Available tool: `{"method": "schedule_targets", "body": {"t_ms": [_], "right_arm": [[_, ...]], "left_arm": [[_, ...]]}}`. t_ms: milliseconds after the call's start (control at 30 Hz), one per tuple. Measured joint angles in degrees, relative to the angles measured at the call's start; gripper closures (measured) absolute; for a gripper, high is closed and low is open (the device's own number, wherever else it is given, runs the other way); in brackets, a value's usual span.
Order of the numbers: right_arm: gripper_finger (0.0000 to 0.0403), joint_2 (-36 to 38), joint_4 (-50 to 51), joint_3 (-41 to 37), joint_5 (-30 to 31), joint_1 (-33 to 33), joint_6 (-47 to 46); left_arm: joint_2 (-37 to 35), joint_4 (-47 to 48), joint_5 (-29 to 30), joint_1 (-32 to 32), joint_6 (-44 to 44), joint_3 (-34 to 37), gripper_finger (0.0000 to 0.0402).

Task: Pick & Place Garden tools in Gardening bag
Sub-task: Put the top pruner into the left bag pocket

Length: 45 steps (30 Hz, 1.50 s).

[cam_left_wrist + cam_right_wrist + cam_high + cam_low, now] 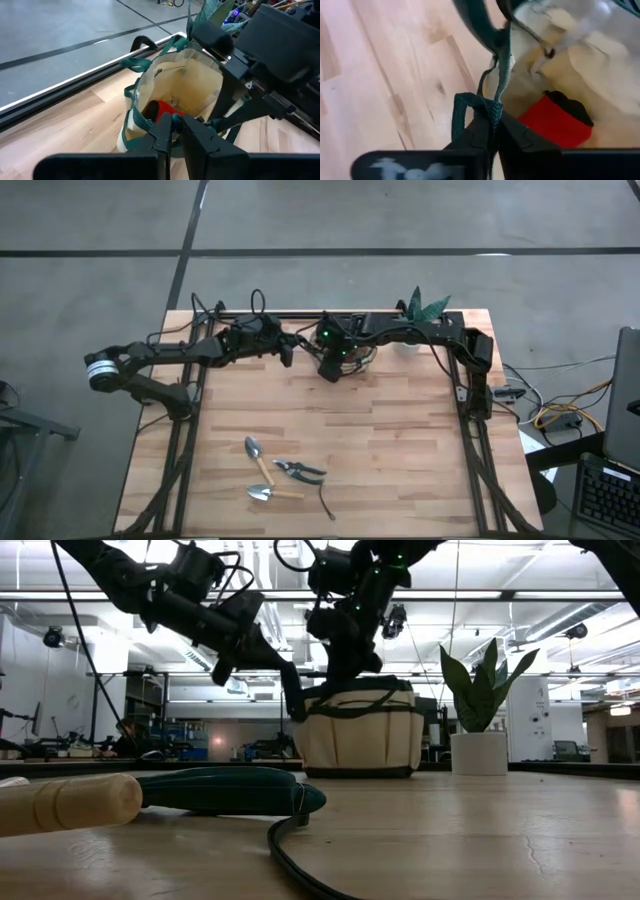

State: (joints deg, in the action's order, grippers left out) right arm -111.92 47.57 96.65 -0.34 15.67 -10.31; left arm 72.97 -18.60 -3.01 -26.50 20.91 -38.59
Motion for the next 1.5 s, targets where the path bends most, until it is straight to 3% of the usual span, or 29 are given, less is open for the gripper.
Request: {"method": "schedule_targets", "body": {"t_ms": [400, 567, 867, 1167, 1500], "right_arm": [[0.0394, 3.08, 0.46, 0.47, -2.54, -2.59, 0.44], [0.0394, 3.61, 0.55, 0.51, -2.87, -3.41, 0.39], [0.0395, 3.61, 1.16, 0.0, -2.84, -6.2, 3.17], [0.0395, 3.58, 1.22, -0.15, 0.63, -7.64, 4.16], [0.0395, 3.56, 1.02, -0.27, 3.35, -8.49, 4.48]], "left_arm": [[0.0, -1.35, 0.86, 0.06, 1.86, -0.59, 0.0371], [0.0, -5.47, -5.3, 0.48, 3.1, -0.54, 0.0372], [0.35, -3.77, -10.26, 1.75, 4.51, 0.51, 0.0372], [0.33, -2.85, -11.97, 1.87, 13.05, 1.4, 0.0372], [1.66, -0.61, -13.87, 2.25, 14.58, 1.4, 0.0372]]}}
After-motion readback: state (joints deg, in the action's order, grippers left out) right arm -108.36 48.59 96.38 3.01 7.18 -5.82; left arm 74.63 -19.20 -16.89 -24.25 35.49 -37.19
